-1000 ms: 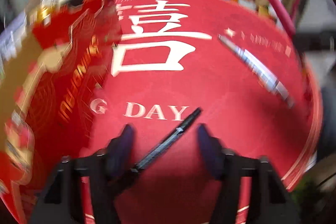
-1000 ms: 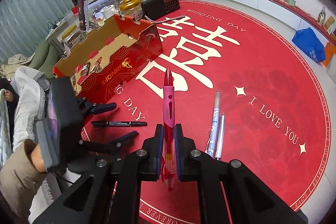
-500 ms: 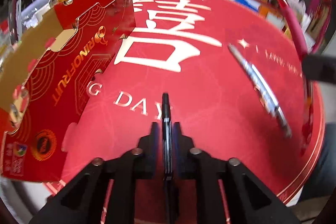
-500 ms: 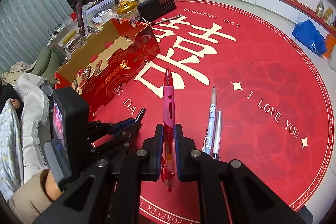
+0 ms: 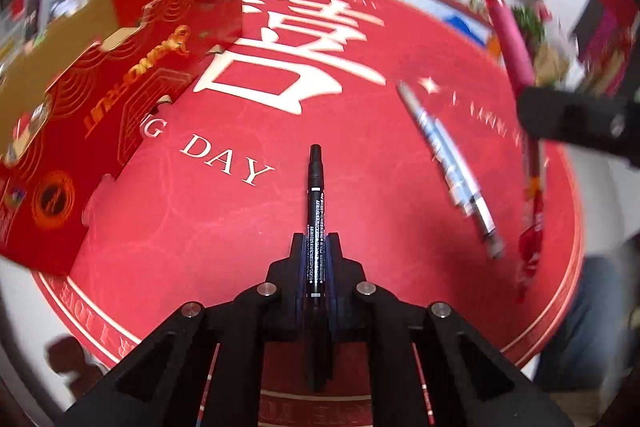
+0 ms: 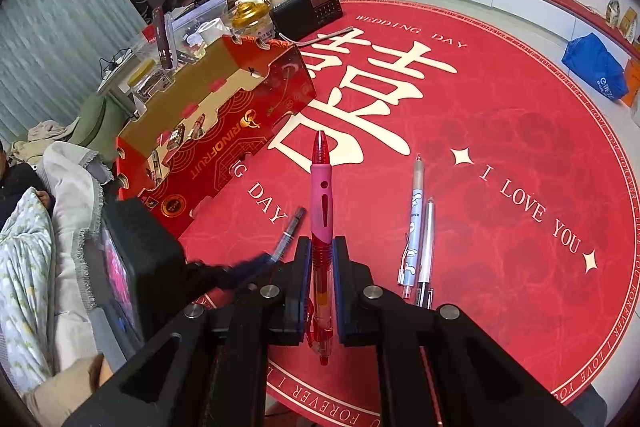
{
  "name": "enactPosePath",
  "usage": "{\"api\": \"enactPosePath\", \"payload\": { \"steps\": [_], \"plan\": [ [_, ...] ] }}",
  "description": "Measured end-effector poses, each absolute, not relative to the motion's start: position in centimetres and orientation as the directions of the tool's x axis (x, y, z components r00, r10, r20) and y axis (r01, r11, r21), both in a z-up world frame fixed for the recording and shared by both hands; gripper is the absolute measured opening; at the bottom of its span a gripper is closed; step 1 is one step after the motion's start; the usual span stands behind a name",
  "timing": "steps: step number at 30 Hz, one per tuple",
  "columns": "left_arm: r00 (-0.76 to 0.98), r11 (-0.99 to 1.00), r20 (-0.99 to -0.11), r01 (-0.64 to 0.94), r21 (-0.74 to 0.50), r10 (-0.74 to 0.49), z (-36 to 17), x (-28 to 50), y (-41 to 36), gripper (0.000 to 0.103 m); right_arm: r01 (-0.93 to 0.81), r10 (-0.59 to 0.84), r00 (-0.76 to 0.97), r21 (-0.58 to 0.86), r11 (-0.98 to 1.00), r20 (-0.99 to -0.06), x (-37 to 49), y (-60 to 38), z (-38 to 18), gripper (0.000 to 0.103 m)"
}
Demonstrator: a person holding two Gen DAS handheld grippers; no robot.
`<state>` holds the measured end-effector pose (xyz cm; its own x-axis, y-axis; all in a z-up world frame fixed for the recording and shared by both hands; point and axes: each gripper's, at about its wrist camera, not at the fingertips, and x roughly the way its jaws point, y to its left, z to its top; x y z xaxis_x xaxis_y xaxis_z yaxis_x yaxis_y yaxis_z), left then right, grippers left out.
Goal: Organize rigid objects
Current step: 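Carry black marker with left tool while right tool carries pink pen over box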
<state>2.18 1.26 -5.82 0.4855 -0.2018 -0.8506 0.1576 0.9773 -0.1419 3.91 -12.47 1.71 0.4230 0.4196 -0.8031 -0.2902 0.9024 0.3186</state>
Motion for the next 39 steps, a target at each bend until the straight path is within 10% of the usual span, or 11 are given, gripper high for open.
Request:
{"api": "enactPosePath", "payload": {
  "steps": [18, 39],
  "plan": [
    [0.800, 0.995, -0.600, -0.072, -0.065, 0.019, 6.0, 0.8, 8.0, 0.010, -0.379, 0.442, 0.507, 0.269, 0.885, -0.740, 5.6, -8.5, 6.7, 0.011],
    [0.781, 0.955, -0.594, -0.289, -0.073, 0.191, 6.1, 4.3, 19.8, 0.010, -0.570, 0.514, 0.447, 0.210, 0.794, -0.732, 10.1, 6.8, 8.5, 0.011]
  ]
}}
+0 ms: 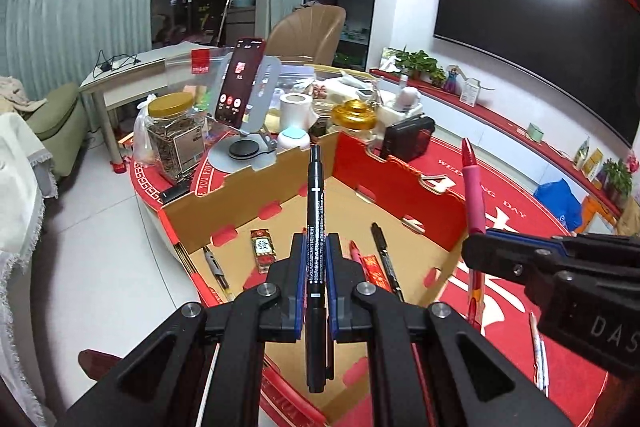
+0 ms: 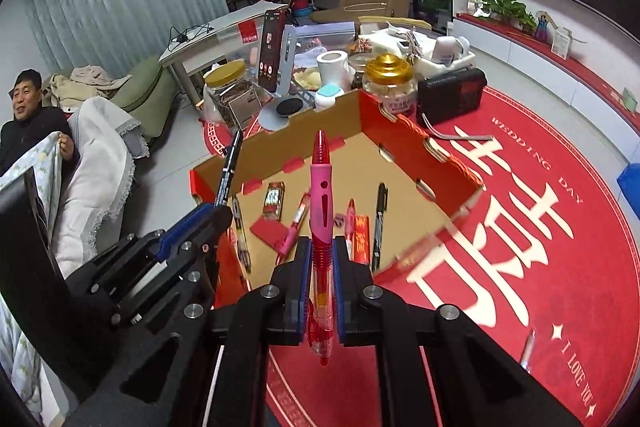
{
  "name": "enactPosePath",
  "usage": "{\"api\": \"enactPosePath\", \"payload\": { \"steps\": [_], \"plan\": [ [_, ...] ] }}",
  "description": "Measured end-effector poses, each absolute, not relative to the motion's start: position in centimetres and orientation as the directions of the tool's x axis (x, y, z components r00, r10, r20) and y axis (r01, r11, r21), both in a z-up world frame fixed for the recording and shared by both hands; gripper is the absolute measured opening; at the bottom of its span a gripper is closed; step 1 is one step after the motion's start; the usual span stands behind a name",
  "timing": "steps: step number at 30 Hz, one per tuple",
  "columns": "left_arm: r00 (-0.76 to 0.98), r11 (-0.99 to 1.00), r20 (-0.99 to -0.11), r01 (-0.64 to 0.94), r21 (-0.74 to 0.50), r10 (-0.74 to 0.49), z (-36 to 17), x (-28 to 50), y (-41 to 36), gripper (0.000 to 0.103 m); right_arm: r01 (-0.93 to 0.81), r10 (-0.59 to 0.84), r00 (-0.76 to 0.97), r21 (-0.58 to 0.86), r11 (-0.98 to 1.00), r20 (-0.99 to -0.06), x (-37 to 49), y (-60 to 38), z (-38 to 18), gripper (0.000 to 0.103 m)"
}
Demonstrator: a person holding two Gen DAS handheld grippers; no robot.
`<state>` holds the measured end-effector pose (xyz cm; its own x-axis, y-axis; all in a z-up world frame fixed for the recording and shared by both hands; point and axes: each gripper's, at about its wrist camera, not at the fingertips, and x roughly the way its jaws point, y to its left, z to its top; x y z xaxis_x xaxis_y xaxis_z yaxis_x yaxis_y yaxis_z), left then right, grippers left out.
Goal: Organize rigid objects
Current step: 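Carry black marker with left tool while right tool carries pink pen over box, then open left tool to drop black marker while right tool releases pink pen into box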
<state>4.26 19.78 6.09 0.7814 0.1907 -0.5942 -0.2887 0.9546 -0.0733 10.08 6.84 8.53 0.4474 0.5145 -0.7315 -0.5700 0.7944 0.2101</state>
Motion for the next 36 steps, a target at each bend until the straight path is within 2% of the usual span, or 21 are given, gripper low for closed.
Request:
{"api": "enactPosePath", "payload": {
  "steps": [25, 32, 34, 35, 36],
  "plan": [
    [0.733, 0.948, -0.655, -0.309, -0.076, 0.186, 2.8, 8.3, 22.0, 0.010, -0.558, 0.475, 0.407, 0.199, 0.806, -0.780, 14.5, 11.3, 4.7, 0.011],
    [0.666, 0.958, -0.728, -0.284, -0.045, 0.163, 0.8, 10.1, 21.7, 0.010, -0.547, 0.446, 0.363, 0.200, 0.813, -0.818, 15.7, 11.8, 2.4, 0.011],
    [0.634, 0.962, -0.757, -0.272, -0.026, 0.159, 0.0, 10.4, 21.6, 0.017, -0.552, 0.425, 0.341, 0.188, 0.813, -0.838, 16.0, 12.0, 1.5, 0.011],
    [0.626, 0.962, -0.763, -0.273, -0.021, 0.161, -0.3, 10.5, 21.6, 0.031, -0.552, 0.417, 0.337, 0.182, 0.814, -0.844, 16.1, 12.0, 1.2, 0.011],
    [0.621, 0.960, -0.766, -0.280, -0.019, 0.166, -0.5, 10.4, 21.7, 0.052, -0.553, 0.413, 0.337, 0.177, 0.814, -0.846, 16.1, 11.8, 1.0, 0.011]
  ]
}}
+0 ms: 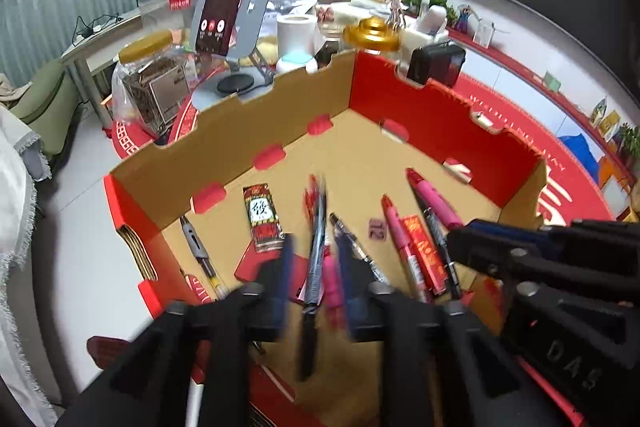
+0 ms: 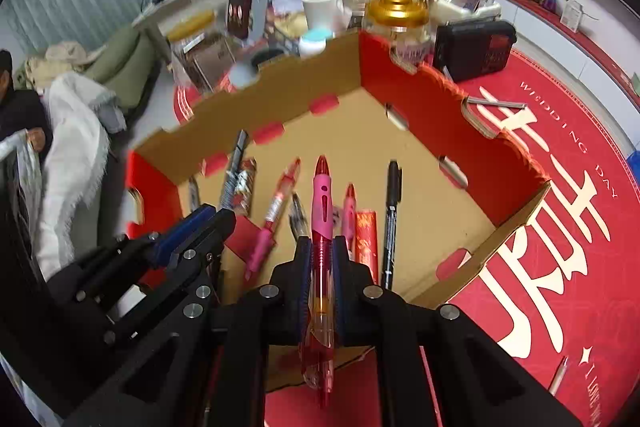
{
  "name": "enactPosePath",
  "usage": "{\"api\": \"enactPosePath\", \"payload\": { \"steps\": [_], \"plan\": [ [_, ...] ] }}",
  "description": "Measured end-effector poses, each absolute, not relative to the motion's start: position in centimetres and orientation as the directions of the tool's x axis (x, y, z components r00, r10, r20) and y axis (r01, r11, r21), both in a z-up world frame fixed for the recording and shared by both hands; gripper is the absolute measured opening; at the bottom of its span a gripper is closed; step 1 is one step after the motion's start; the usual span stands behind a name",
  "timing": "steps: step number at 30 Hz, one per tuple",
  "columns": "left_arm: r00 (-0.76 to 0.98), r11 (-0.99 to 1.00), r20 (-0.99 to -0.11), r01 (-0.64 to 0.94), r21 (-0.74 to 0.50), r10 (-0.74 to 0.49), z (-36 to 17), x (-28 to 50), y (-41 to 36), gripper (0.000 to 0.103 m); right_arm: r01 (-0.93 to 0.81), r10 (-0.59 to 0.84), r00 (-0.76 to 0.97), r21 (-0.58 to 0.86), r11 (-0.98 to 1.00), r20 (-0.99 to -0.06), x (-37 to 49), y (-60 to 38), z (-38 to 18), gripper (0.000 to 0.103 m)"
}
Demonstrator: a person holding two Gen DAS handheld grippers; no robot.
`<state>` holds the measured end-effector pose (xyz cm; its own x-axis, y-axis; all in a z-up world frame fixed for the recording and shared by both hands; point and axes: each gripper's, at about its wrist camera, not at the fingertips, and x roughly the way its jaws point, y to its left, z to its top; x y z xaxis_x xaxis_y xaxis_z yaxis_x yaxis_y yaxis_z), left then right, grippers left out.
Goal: Organize rigid objects
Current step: 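Open left tool to drop black marker while right tool releases pink pen into box, then move both tools back over the two remaining pens on the mat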
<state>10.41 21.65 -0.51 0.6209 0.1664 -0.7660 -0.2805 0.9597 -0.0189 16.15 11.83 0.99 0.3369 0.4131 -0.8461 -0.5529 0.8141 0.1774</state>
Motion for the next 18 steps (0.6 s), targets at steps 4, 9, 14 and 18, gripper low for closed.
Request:
{"api": "enactPosePath", "payload": {
  "steps": [4, 9, 14, 18],
  "plan": [
    [0.611, 0.942, -0.767, -0.336, -0.028, 0.195, -0.1, 10.1, 22.5, 0.087, -0.544, 0.407, 0.350, 0.171, 0.822, -0.844, 16.4, 10.6, 1.2, 0.013],
    [0.628, 0.912, -0.745, -0.405, -0.066, 0.225, 1.6, 8.7, 23.5, 0.103, -0.502, 0.415, 0.416, 0.176, 0.847, -0.809, 16.2, 8.1, 3.1, 0.070],
    [0.681, 0.922, -0.706, -0.373, -0.106, 0.194, 3.6, 5.8, 21.3, 0.103, -0.481, 0.431, 0.463, 0.189, 0.856, -0.775, 14.2, 3.4, 5.3, 0.074],
    [0.712, 0.957, -0.695, -0.262, -0.128, 0.102, 4.3, 3.7, 16.7, 0.103, -0.394, 0.441, 0.444, 0.272, 0.878, -0.780, 11.8, -3.3, 4.4, 0.100]
  ]
}}
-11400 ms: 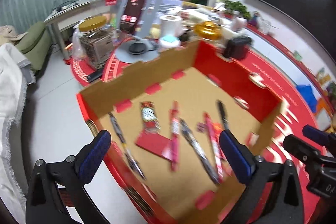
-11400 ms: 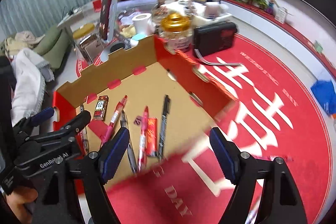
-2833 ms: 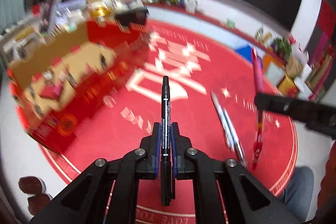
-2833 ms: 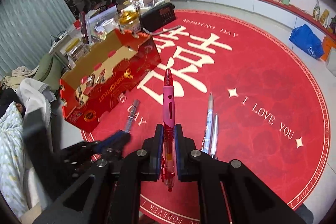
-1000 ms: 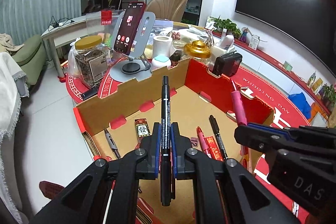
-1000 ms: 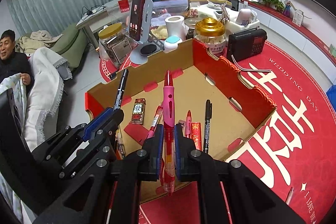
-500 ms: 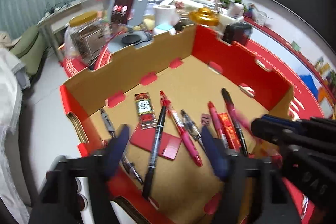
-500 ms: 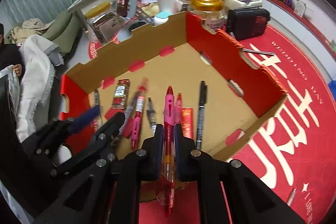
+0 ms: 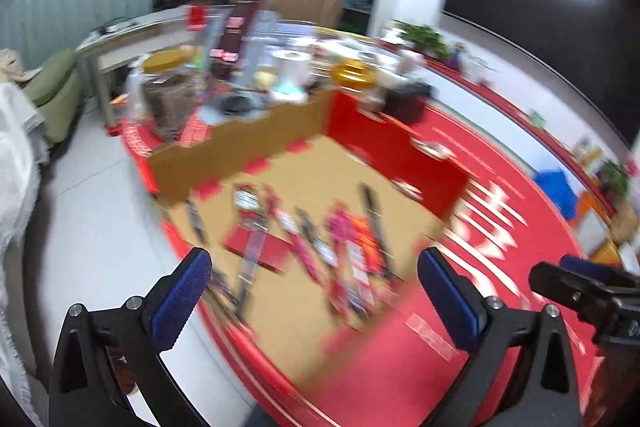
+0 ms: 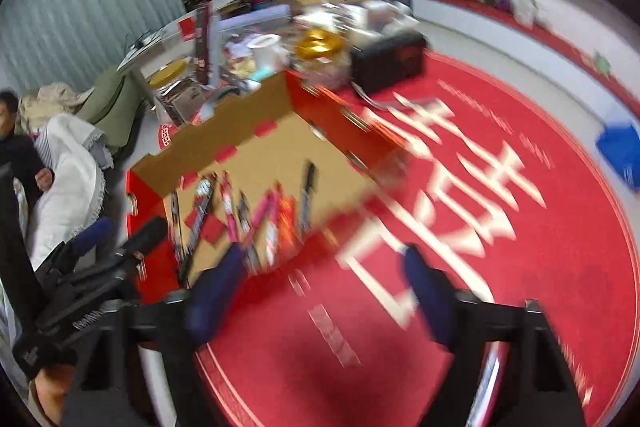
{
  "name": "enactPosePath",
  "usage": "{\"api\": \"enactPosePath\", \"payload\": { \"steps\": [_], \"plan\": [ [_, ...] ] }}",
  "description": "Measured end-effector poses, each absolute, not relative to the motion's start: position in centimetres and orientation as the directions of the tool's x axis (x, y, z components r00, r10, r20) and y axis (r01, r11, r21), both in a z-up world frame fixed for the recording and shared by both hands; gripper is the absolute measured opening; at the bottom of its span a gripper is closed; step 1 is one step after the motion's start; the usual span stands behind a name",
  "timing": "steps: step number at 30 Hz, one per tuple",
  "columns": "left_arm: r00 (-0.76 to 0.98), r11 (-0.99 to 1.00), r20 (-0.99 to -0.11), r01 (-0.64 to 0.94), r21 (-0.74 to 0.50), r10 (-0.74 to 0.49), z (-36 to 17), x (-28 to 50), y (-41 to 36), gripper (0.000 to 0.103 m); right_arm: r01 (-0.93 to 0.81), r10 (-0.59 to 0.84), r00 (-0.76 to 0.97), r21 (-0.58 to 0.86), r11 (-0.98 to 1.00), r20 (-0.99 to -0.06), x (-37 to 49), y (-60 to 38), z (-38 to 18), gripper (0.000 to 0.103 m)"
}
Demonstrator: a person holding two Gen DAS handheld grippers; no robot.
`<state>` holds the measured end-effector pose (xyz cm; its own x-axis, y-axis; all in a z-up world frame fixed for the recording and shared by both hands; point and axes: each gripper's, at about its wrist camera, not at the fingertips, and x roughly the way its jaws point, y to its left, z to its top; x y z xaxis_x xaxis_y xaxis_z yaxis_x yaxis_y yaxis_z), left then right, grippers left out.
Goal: Organize rigid objects
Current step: 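Move both tools back over the two remaining pens on the mat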
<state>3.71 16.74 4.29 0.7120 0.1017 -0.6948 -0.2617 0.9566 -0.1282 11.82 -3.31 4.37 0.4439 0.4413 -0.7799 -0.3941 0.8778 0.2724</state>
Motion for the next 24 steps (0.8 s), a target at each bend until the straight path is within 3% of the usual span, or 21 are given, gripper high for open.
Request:
{"api": "enactPosePath", "payload": {
  "steps": [5, 9, 15, 24],
  "plan": [
    [0.667, 0.988, -0.745, -0.093, -0.122, -0.029, 2.2, 2.5, 8.2, 0.103, -0.117, 0.358, 0.448, 0.343, 0.932, -0.819, 8.1, -14.3, 1.1, 0.100],
    [0.609, 0.997, -0.790, 0.061, -0.043, -0.072, -1.1, 3.2, 0.1, 0.103, 0.010, 0.333, 0.413, 0.369, 0.929, -0.848, 5.1, -20.7, -1.7, 0.100],
    [0.580, 0.992, -0.815, 0.103, 0.067, -0.005, -4.9, 6.5, -6.3, 0.103, 0.077, 0.336, 0.394, 0.395, 0.916, -0.855, 1.7, -25.9, -3.6, 0.100],
    [0.513, 0.994, -0.858, 0.082, 0.069, 0.017, -7.4, 10.1, -7.8, 0.103, 0.080, 0.375, 0.405, 0.440, 0.894, -0.834, 0.6, -28.3, -4.4, 0.100]
  ]
}}
